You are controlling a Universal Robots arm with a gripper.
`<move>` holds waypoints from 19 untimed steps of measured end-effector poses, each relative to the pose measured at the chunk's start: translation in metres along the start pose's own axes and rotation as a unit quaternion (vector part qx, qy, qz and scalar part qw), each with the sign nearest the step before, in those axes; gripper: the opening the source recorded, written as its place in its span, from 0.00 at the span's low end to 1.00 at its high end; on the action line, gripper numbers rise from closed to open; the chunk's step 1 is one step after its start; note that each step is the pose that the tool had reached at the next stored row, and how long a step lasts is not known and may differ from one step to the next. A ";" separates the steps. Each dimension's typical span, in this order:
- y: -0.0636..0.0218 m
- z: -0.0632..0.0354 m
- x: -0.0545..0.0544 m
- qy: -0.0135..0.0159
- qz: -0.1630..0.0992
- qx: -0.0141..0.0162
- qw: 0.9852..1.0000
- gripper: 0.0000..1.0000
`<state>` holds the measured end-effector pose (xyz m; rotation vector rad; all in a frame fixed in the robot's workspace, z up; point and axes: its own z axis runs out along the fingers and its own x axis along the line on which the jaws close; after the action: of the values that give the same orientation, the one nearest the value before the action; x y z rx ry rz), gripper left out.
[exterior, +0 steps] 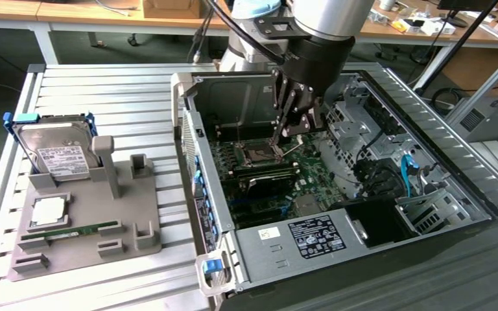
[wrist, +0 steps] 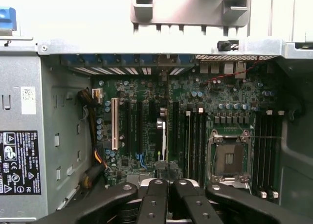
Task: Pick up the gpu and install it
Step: 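Press down on the gpu until it lock into place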
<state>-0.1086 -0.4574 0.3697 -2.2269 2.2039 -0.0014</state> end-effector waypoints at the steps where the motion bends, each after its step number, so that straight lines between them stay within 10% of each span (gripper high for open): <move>1: 0.0000 0.0016 0.000 0.000 0.000 0.000 1.000 0.11; 19: 0.0057 0.0381 0.000 0.000 0.000 0.000 1.000 0.11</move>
<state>-0.1141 -0.4574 0.3315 -2.2268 2.2039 -0.0014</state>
